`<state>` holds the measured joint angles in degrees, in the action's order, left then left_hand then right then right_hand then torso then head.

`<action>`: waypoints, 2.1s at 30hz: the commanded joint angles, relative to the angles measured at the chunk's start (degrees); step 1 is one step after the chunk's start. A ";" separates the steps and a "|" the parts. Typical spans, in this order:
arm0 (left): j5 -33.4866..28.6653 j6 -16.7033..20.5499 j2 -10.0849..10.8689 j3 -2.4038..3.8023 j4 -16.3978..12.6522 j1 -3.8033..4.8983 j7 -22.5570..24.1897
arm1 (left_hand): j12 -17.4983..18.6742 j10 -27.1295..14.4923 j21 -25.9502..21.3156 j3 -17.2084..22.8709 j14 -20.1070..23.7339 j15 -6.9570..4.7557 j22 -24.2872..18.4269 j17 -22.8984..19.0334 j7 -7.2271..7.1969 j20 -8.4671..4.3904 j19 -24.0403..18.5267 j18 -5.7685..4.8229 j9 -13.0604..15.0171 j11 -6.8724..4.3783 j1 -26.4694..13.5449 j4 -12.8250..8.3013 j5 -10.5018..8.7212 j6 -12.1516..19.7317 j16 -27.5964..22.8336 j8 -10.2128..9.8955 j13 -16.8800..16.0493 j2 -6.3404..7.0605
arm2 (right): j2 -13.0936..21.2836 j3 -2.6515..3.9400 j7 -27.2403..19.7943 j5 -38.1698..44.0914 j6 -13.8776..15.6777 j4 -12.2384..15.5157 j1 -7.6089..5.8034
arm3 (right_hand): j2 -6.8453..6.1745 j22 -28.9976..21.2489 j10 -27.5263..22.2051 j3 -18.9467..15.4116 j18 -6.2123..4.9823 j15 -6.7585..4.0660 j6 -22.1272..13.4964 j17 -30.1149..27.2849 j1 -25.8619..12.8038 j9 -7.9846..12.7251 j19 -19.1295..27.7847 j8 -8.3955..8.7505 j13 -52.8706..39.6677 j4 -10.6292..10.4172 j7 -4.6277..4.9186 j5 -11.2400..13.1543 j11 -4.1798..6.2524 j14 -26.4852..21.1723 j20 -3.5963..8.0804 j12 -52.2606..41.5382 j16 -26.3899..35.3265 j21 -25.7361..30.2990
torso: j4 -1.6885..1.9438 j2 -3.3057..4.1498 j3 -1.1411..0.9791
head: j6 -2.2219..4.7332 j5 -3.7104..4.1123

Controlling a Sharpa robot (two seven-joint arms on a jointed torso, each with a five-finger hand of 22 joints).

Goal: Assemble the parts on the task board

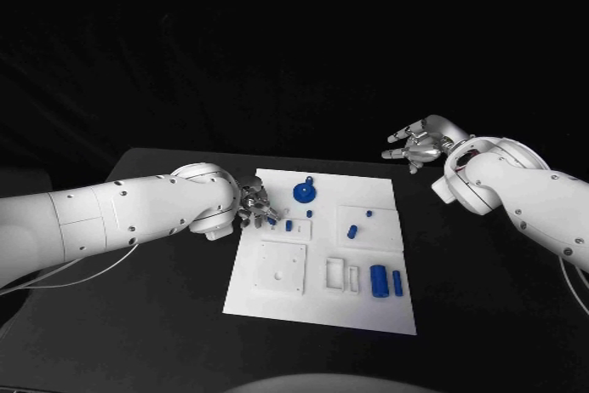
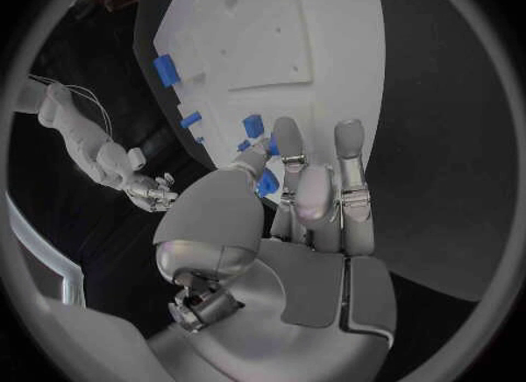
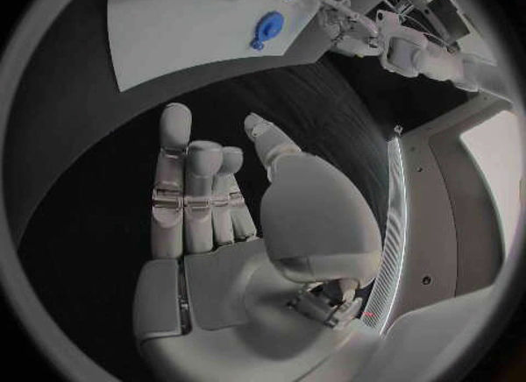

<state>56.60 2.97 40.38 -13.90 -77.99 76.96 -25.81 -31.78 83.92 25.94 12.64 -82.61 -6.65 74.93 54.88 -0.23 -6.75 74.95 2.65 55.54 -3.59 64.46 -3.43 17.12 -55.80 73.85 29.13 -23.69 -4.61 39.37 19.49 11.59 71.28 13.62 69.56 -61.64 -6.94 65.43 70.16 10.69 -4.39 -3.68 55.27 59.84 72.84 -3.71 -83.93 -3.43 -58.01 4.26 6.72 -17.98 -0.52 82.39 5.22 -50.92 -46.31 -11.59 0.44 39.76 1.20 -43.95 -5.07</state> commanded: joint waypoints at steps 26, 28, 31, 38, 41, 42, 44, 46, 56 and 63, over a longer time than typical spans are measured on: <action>3.48 -4.43 -1.11 0.04 2.01 -0.50 4.47 | 0.03 2.30 0.27 1.46 -0.33 0.05 1.01 -0.10 -0.63 0.39 0.05 0.81 -0.08 -0.34 2.39 -0.98 -0.31 -0.41 0.07 0.14 -0.01 -1.06 | 0.08 0.02 0.00 0.16 -0.91 0.11 0.18 | 0.38 0.02 -0.13 0.02 -0.85 -0.06 0.41 0.25 -0.72 0.00 -1.92 -0.16 -0.17 -0.02 0.18 -0.14 0.32 0.04 -0.28 -0.41 -0.40 -0.12 | 0.06 -0.01 0.03 | -0.41 0.33; 3.56 -4.57 -1.14 0.04 2.06 -0.50 4.56 | 0.04 2.30 0.28 1.43 -0.33 0.05 1.00 -0.11 -0.63 0.40 0.04 0.82 -0.14 -0.33 2.57 -0.79 -0.34 -0.45 0.07 0.11 -0.03 -1.07 | 0.09 0.02 0.02 0.16 -0.93 0.11 0.18 | 0.38 0.02 -0.13 0.02 -0.85 -0.06 0.41 0.25 -0.72 0.00 -1.92 -0.16 -0.17 -0.02 0.18 -0.14 0.32 0.04 -0.28 -0.41 -0.40 -0.12 | 0.07 -0.01 0.03 | -0.48 0.27; 3.64 -4.80 -1.17 0.04 2.07 -0.50 4.66 | 0.04 2.30 0.28 1.43 -0.33 0.05 1.00 -0.11 -0.63 0.40 0.04 0.82 -0.14 -0.33 2.57 -0.79 -0.34 -0.45 0.07 0.11 -0.03 -1.07 | 0.09 0.02 0.05 0.16 -0.94 0.10 0.18 | 0.38 0.02 -0.13 0.02 -0.85 -0.06 0.41 0.25 -0.72 0.00 -1.92 -0.16 -0.17 -0.02 0.18 -0.14 0.32 0.04 -0.28 -0.41 -0.40 -0.12 | 0.05 -0.02 0.02 | -0.55 0.14; 3.64 -5.20 -1.10 0.04 2.21 -0.51 5.05 | 0.11 2.28 0.24 1.29 -0.29 0.07 1.00 -0.18 -0.63 0.40 -0.01 0.78 -0.16 -0.30 2.68 -0.52 -0.41 -0.51 0.02 0.13 -0.04 -0.91 | 0.12 0.03 0.08 0.16 -1.00 0.07 0.20 | 0.38 0.02 -0.13 0.02 -0.85 -0.06 0.41 0.25 -0.72 0.00 -1.92 -0.16 -0.17 -0.02 0.18 -0.14 0.32 0.04 -0.28 -0.41 -0.40 -0.12 | 0.05 -0.02 0.01 | -0.69 0.08; 3.61 -5.29 -1.14 0.04 2.31 -0.51 5.20 | 0.13 2.27 0.22 1.25 -0.28 0.07 0.99 -0.19 -0.64 0.40 -0.04 0.77 -0.20 -0.31 2.74 -0.38 -0.39 -0.51 0.02 0.08 -0.05 -0.87 | 0.11 0.03 0.09 0.16 -1.04 0.06 0.21 | 0.38 0.02 -0.13 0.02 -0.85 -0.06 0.41 0.25 -0.72 0.00 -1.92 -0.16 -0.17 -0.02 0.18 -0.14 0.32 0.04 -0.28 -0.41 -0.40 -0.12 | 0.07 -0.02 0.00 | -0.69 0.09; 3.61 -5.34 -1.16 0.04 2.33 -0.51 5.25 | 0.13 2.27 0.22 1.25 -0.28 0.07 0.99 -0.19 -0.64 0.40 -0.04 0.77 -0.20 -0.31 2.74 -0.38 -0.39 -0.51 0.02 0.08 -0.05 -0.87 | 0.10 0.03 0.08 0.16 -1.05 0.06 0.21 | 0.38 0.02 -0.13 0.02 -0.85 -0.06 0.41 0.25 -0.72 0.00 -1.92 -0.16 -0.17 -0.02 0.18 -0.14 0.32 0.04 -0.28 -0.41 -0.40 -0.12 | 0.05 -0.01 0.01 | -0.69 0.08; 3.60 -5.41 -1.22 0.04 2.35 -0.52 5.32 | 0.13 2.27 0.22 1.25 -0.28 0.07 0.99 -0.19 -0.64 0.40 -0.04 0.77 -0.20 -0.31 2.74 -0.38 -0.39 -0.51 0.02 0.08 -0.05 -0.87 | 0.09 0.03 0.08 0.16 -1.06 0.05 0.22 | 0.38 0.02 -0.13 0.02 -0.85 -0.06 0.41 0.25 -0.72 0.00 -1.92 -0.16 -0.17 -0.02 0.18 -0.14 0.32 0.04 -0.28 -0.41 -0.40 -0.12 | 0.04 -0.01 0.03 | -0.76 0.09; 3.60 -5.46 -1.27 0.04 2.37 -0.54 5.37 | 0.13 2.27 0.22 1.25 -0.28 0.07 0.99 -0.19 -0.64 0.40 -0.04 0.77 -0.20 -0.31 2.74 -0.38 -0.39 -0.51 0.02 0.08 -0.05 -0.87 | 0.08 0.03 0.08 0.16 -1.07 0.05 0.23 | 0.38 0.02 -0.13 0.02 -0.85 -0.06 0.41 0.25 -0.72 0.00 -1.92 -0.16 -0.17 -0.02 0.18 -0.14 0.32 0.04 -0.28 -0.41 -0.40 -0.12 | 0.04 -0.01 0.04 | -0.80 0.10; 4.33 -5.43 -1.34 0.04 2.73 -0.68 5.82 | 0.17 2.25 0.21 1.20 -0.24 0.08 1.01 -0.25 -0.62 0.40 -0.07 0.75 -0.26 -0.29 3.00 -0.16 -0.47 -0.51 0.00 0.02 -0.08 -0.79 | 0.08 0.03 0.05 0.16 -1.08 0.00 0.26 | 0.38 0.02 -0.13 0.02 -0.85 -0.06 0.41 0.25 -0.72 0.00 -1.92 -0.16 -0.17 -0.02 0.18 -0.14 0.32 0.04 -0.28 -0.41 -0.40 -0.12 | 0.07 -0.04 0.03 | -0.93 0.12; 4.97 -5.33 -1.36 0.04 2.87 -0.71 6.09 | 0.18 2.24 0.21 1.20 -0.23 0.08 1.01 -0.27 -0.61 0.40 -0.07 0.75 -0.27 -0.29 3.01 -0.15 -0.48 -0.51 -0.02 0.01 -0.08 -0.78 | 0.06 0.03 0.03 0.16 -1.03 -0.02 0.28 | 0.38 0.02 -0.13 0.02 -0.85 -0.06 0.41 0.25 -0.72 0.00 -1.92 -0.16 -0.17 -0.02 0.18 -0.14 0.32 0.04 -0.28 -0.41 -0.40 -0.12 | 0.06 -0.01 0.05 | -0.99 0.15</action>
<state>60.74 -1.79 39.16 -13.87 -75.09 76.29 -20.77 -31.78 83.92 25.94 12.95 -82.60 -6.64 74.90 54.66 -0.13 -6.76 74.94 2.65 55.19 -3.59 65.75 -3.13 16.24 -55.89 73.84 28.78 -23.70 -4.08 39.45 19.49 11.78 71.27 13.25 69.53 -61.39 -6.70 65.43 70.06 10.69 -4.39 -3.68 55.38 60.02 72.61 -3.71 -83.94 -3.43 -58.08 4.27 6.83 -17.98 -0.42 82.39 5.22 -51.15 -46.55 -11.59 0.49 39.75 1.24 -44.92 -4.91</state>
